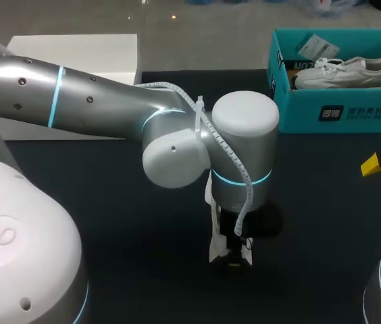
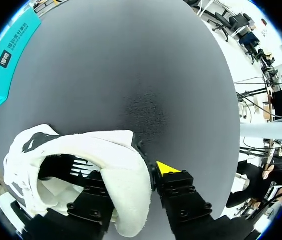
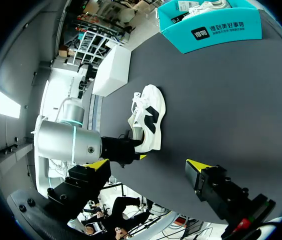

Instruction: Take the shoe out of the shoebox, open the shoe tongue, remove and reinsert the insole, then place the shoe into the shoebox

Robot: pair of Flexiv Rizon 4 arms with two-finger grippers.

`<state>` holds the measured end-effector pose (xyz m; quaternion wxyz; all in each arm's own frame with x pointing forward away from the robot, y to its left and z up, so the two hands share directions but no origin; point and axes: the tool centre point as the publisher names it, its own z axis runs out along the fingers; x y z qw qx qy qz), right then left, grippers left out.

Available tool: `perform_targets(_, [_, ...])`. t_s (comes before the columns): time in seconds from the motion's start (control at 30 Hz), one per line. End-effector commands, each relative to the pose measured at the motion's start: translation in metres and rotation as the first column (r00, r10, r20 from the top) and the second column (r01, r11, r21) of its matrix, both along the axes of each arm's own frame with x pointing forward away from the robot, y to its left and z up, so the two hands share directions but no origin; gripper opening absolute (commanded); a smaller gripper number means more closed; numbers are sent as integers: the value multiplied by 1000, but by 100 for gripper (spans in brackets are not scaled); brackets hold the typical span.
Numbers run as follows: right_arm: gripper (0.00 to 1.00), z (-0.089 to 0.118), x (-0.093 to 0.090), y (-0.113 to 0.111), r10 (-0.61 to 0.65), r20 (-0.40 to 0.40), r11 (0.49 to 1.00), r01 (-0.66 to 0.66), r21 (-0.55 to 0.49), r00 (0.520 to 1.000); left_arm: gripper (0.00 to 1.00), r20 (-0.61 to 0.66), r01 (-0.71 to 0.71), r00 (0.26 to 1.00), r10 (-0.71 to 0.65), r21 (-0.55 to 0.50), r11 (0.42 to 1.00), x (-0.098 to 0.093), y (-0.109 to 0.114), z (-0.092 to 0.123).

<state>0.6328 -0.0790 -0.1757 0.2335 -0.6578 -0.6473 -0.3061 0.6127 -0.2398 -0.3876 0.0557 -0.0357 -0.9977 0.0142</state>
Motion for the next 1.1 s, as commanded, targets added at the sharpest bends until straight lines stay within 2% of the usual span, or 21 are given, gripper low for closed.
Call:
perform_targets(0.03, [100,1,-9,0,-54,52,999,54,1,997,0,5,10,1000,-10,-23,1000,0,14,29])
perform_targets(0.27, [100,1,-9,0,-54,52,999,54,1,997,0,20,-3,1000,3,-8,1000,8,25,80])
perform_targets(0.4, [100,1,-9,0,-54,52,999,54,1,997,0,-1,-62,998,62,-9,998,23,29,118])
perform_targets(0.53, [100,1,-9,0,-54,52,999,54,1,997,0,-83,-139,988,132,-82,987,40,33,157])
perform_targets(0.73, [100,1,-9,0,-54,52,999,54,1,997,0,-53,-131,990,127,-71,989,58,35,202])
perform_targets(0.9, [100,1,-9,0,-54,52,999,54,1,997,0,-26,-94,995,93,-50,994,62,31,219])
perform_targets(1.1, [100,1,-9,0,-54,52,999,54,1,997,0,3,-100,995,100,-51,994,61,27,223])
